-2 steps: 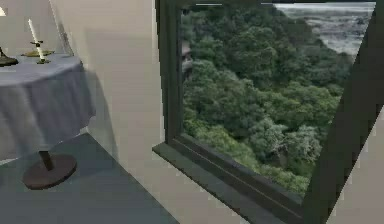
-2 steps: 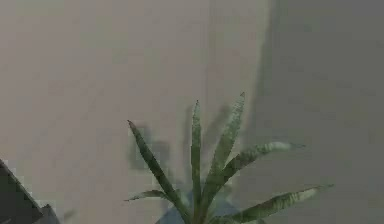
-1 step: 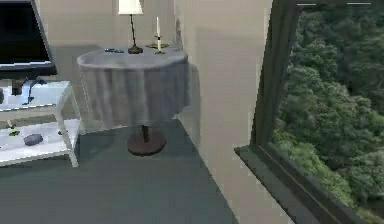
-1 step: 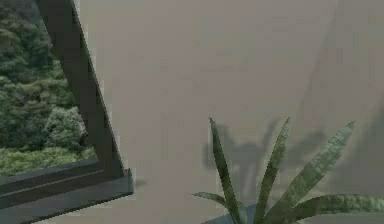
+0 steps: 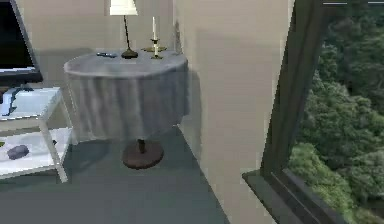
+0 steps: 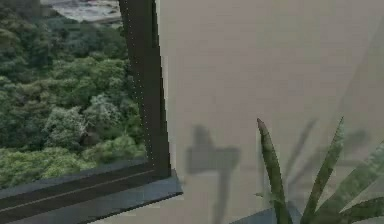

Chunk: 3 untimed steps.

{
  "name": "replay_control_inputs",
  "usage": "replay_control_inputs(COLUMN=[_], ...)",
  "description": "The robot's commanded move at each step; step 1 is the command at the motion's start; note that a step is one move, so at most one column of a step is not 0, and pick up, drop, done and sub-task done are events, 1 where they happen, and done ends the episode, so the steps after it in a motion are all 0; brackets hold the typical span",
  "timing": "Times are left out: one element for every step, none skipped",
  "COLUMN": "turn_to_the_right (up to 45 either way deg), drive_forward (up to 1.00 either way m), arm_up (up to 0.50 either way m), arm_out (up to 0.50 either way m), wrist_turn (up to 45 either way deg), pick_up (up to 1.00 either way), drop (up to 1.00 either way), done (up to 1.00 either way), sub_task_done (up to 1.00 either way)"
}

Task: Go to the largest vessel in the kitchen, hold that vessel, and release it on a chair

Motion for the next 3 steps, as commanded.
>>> replay_control_inputs(turn_to_the_right=[-45.0, -36.0, 0.0], drive_forward=[0.00, 0.00, 1.00], arm_up=[0.00, 0.00, 0.00], arm_out=[0.00, 0.00, 0.00], wrist_turn=[0.0, 0.0, 0.0], pick_up=[0.00, 0.00, 0.00], drop=[0.00, 0.00, 0.00], done=[0.00, 0.00, 0.00], sub_task_done=[0.00, 0.00, 0.00])
